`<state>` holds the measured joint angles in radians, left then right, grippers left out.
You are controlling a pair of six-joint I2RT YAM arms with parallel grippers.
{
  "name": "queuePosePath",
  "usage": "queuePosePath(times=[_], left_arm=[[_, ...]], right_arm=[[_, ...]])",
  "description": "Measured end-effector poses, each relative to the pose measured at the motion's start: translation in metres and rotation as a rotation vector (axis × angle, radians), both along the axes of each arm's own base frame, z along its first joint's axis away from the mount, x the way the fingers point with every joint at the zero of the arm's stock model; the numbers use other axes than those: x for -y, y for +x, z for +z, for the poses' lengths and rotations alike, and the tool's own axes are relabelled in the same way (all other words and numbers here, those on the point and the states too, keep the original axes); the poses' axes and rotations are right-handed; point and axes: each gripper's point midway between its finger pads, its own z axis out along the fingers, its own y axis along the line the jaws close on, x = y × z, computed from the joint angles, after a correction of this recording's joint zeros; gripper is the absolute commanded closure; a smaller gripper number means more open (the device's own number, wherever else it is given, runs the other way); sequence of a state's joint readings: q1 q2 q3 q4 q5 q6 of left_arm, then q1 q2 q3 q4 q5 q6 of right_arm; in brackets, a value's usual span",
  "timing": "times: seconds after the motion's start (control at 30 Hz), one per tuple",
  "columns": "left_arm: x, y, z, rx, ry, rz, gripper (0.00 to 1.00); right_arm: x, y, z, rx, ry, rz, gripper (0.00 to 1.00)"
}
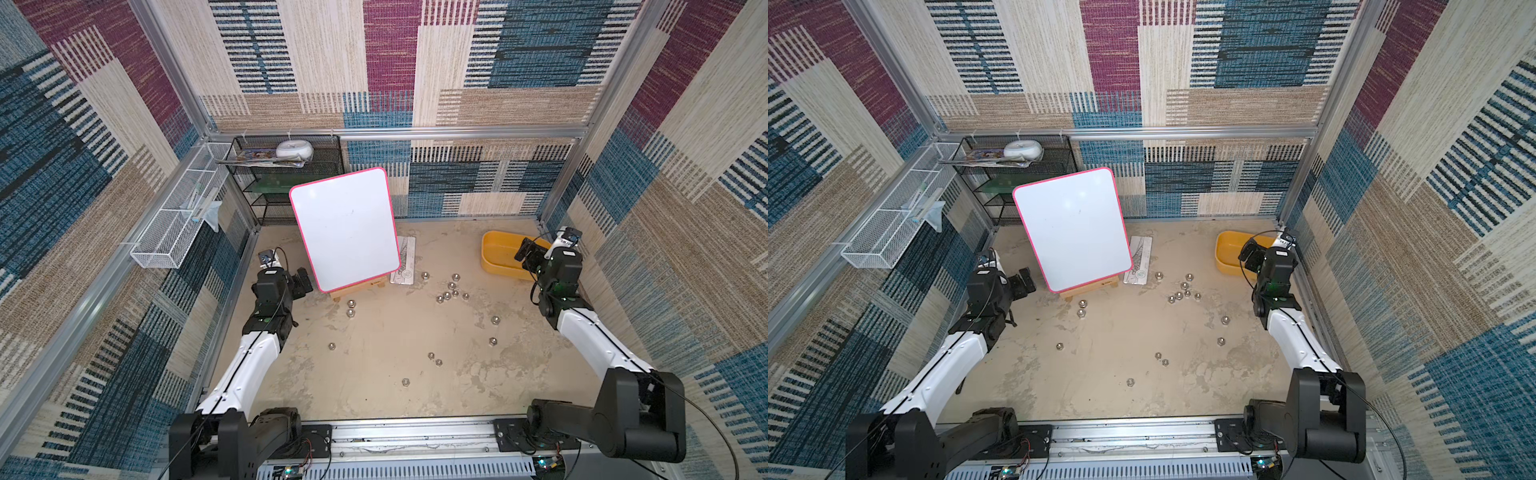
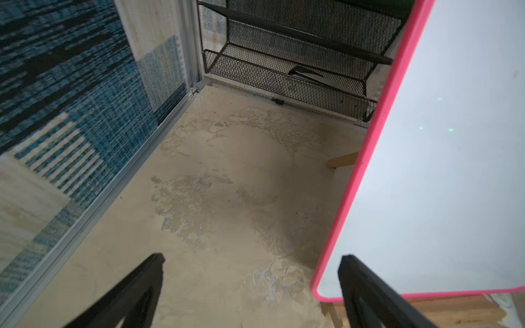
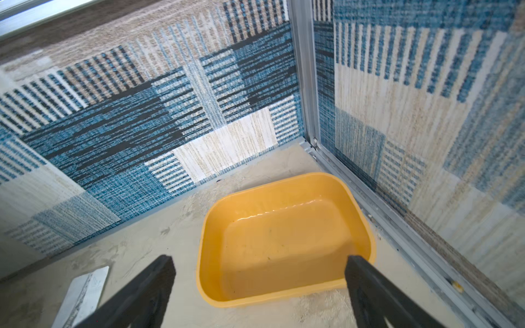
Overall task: Put the nuts on the desktop into the storage box
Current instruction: Move the storage box to the center of the board.
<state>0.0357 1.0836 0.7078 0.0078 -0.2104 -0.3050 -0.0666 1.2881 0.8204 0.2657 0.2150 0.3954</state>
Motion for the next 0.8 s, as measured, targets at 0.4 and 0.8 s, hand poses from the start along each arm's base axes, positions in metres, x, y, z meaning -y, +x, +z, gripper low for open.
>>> queuePosePath(times=[0.4, 0.8], left_arm=[[0.040, -0.034, 0.001, -0.110, -0.217, -0.066, 0.00], [0.090, -0.046, -0.007, -0.173, -0.240, -0.231, 0.00]], right_arm=[[-0.038, 0.064, -0.060, -0.348, 0.114, 0.210, 0.13], [-0.102, 0.128, -0.139, -0.637, 0.071, 0.390, 0.33]])
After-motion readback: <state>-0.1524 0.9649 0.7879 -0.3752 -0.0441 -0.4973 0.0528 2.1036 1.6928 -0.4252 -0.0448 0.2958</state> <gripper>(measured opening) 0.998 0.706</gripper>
